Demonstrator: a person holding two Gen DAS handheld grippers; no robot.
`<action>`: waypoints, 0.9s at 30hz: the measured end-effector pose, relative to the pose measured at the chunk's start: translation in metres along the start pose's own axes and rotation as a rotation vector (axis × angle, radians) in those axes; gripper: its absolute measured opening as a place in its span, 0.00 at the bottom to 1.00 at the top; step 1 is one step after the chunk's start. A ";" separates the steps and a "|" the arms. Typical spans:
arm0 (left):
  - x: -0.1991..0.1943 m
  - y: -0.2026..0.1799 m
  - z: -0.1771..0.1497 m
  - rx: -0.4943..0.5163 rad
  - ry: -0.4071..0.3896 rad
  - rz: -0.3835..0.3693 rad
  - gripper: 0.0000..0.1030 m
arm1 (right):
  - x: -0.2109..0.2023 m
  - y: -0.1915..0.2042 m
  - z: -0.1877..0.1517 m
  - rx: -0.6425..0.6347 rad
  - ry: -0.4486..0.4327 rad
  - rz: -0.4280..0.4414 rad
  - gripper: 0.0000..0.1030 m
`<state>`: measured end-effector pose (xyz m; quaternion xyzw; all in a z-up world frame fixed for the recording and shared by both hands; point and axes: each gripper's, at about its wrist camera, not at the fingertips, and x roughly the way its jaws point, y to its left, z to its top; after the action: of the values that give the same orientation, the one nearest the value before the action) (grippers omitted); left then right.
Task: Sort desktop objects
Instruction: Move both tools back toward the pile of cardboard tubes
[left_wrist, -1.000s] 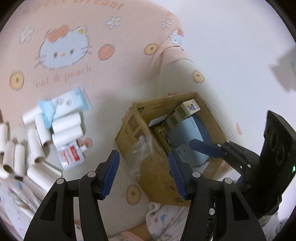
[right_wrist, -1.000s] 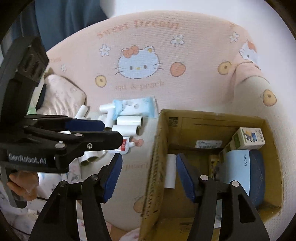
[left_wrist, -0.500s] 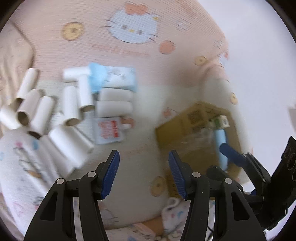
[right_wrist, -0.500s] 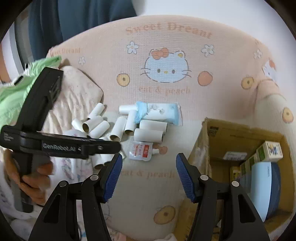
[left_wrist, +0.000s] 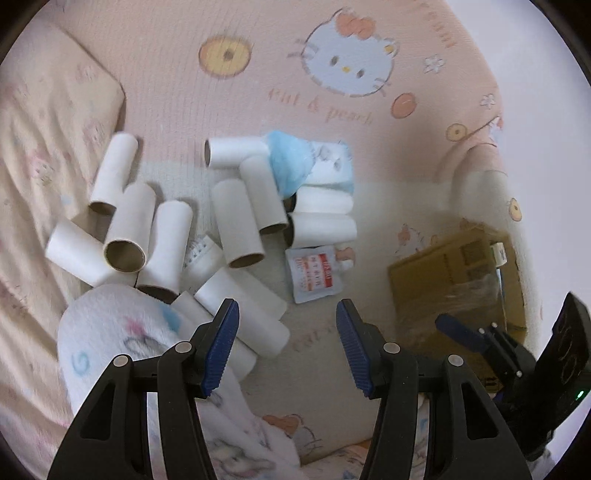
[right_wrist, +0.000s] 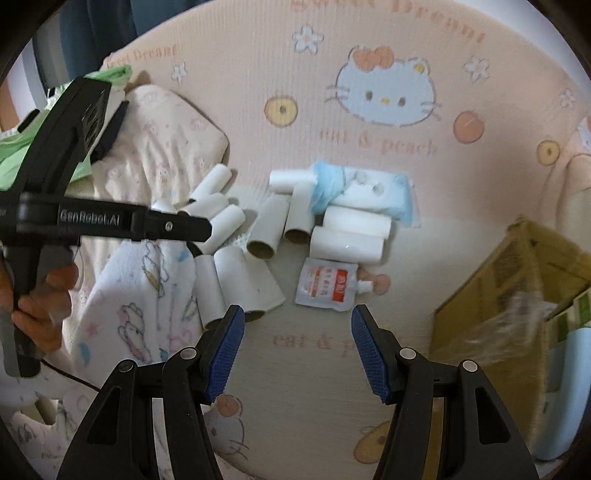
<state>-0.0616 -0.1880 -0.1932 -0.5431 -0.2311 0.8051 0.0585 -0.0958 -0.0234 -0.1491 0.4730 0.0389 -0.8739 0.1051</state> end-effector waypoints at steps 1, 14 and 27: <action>0.007 0.007 0.005 -0.012 0.017 -0.009 0.57 | 0.007 0.002 0.000 -0.001 0.006 -0.003 0.56; 0.064 0.033 0.030 0.006 0.067 0.021 0.55 | 0.074 0.023 -0.010 0.020 0.103 0.021 0.56; 0.078 0.044 0.025 0.002 0.087 0.044 0.49 | 0.107 0.008 -0.009 0.221 0.196 0.081 0.40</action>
<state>-0.1084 -0.2074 -0.2709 -0.5823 -0.2156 0.7822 0.0514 -0.1431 -0.0457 -0.2427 0.5659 -0.0667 -0.8175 0.0831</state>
